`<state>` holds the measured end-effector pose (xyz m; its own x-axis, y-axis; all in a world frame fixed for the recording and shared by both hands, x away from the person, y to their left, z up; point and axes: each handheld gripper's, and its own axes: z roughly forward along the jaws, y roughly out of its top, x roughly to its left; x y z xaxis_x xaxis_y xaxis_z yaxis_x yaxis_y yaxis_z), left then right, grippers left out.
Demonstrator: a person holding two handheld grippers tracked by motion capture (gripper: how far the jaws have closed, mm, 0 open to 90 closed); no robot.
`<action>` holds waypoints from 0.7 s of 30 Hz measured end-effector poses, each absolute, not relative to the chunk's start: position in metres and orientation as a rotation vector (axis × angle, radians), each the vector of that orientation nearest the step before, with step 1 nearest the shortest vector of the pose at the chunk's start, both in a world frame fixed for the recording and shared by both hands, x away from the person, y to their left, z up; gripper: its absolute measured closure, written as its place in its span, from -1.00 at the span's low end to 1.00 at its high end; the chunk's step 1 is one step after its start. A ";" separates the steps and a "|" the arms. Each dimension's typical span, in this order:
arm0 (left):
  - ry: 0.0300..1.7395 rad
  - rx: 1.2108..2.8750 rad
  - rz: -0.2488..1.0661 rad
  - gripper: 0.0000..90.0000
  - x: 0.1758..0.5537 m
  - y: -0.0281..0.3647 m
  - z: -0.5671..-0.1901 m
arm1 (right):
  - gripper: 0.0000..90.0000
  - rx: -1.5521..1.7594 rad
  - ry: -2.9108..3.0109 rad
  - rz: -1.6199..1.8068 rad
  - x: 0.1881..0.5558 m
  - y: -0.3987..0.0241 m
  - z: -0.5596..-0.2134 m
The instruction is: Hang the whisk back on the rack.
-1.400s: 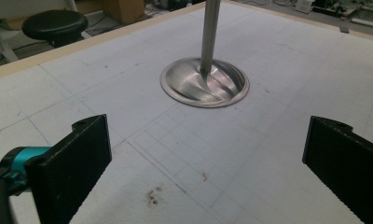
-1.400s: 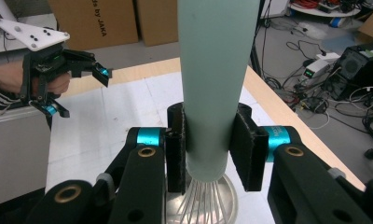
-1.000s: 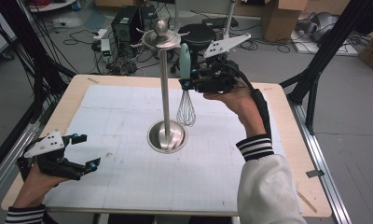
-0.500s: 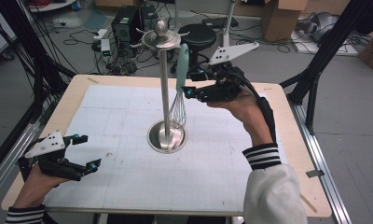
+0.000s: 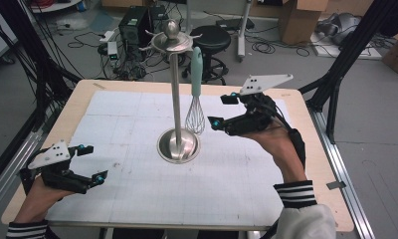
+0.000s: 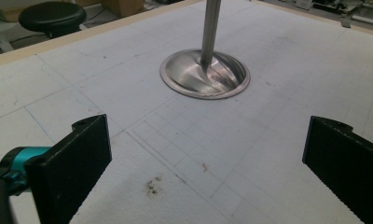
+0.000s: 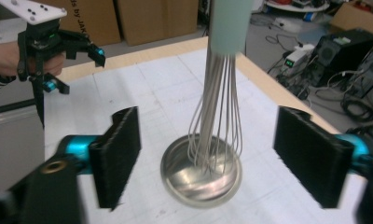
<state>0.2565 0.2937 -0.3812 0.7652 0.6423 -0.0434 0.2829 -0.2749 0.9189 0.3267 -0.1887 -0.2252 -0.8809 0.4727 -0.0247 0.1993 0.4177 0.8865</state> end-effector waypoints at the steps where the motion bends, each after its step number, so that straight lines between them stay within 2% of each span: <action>1: 0.713 1.865 0.411 -0.96 0.257 0.293 -0.382 | -0.59 0.593 2.402 1.448 0.326 -0.192 -0.229; 5: 0.722 1.873 0.409 -0.96 0.260 0.292 -0.383 | -0.76 0.669 2.370 1.482 0.320 -0.206 -0.246; 6: 0.724 1.869 0.412 -0.96 0.260 0.292 -0.382 | -0.83 0.689 2.357 1.493 0.317 -0.216 -0.255; 7: 0.726 1.863 0.407 -0.96 0.260 0.292 -0.382 | -0.98 0.720 2.346 1.494 0.315 -0.220 -0.259; 21: 0.709 1.866 0.411 -0.96 0.257 0.292 -0.381 | -0.99 0.774 2.257 1.481 0.292 -0.257 -0.302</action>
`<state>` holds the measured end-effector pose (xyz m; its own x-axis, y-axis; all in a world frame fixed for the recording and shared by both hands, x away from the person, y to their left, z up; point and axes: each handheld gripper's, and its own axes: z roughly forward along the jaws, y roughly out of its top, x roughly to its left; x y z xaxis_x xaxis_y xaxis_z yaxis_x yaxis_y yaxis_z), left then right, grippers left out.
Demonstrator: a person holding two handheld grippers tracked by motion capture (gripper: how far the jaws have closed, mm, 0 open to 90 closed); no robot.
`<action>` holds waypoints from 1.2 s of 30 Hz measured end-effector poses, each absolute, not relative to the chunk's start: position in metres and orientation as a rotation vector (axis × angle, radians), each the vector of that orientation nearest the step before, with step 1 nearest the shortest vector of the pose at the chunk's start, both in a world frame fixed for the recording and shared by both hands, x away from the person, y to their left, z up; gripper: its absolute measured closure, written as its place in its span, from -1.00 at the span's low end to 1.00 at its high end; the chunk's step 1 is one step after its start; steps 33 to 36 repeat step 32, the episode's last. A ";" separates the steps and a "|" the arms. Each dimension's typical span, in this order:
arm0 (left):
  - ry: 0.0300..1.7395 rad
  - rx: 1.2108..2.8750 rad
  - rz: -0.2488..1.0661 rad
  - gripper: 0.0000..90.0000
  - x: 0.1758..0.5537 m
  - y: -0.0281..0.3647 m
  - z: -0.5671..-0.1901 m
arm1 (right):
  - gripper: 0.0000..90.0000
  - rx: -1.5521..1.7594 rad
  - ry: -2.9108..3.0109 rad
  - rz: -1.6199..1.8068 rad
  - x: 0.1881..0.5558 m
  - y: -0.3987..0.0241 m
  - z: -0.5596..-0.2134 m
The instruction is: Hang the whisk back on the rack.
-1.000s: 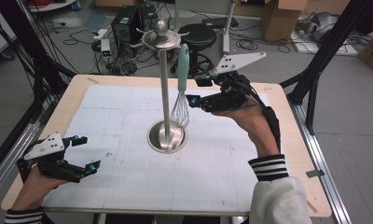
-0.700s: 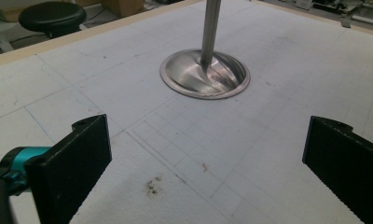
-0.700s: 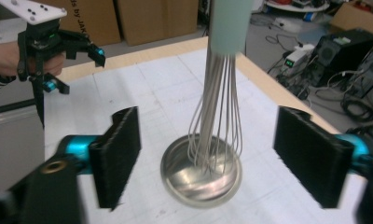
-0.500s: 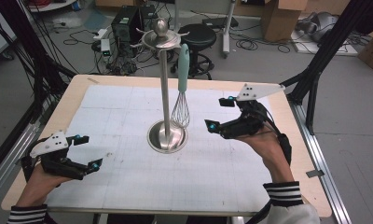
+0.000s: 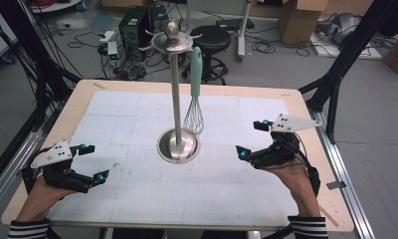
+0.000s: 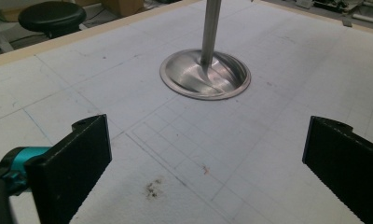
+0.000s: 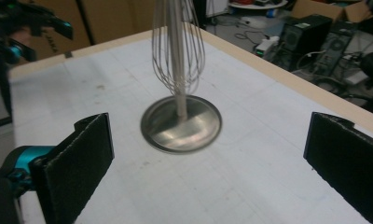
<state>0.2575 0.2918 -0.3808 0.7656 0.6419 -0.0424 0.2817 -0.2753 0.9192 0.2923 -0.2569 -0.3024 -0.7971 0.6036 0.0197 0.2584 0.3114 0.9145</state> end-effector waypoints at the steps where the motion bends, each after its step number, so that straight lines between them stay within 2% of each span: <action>1: 0.711 1.860 0.408 -0.96 0.257 0.292 -0.381 | -0.99 0.782 2.248 1.474 0.291 -0.259 -0.305; 9: 0.706 1.867 0.412 -0.96 0.257 0.292 -0.382 | -0.99 0.865 2.166 1.478 0.283 -0.287 -0.344; 19: 0.709 1.861 0.409 -0.96 0.256 0.295 -0.384 | -0.99 0.885 2.131 1.502 0.274 -0.304 -0.375; 36: 0.706 1.876 0.406 -0.96 0.255 0.295 -0.388 | -0.99 0.889 2.123 1.517 0.275 -0.306 -0.379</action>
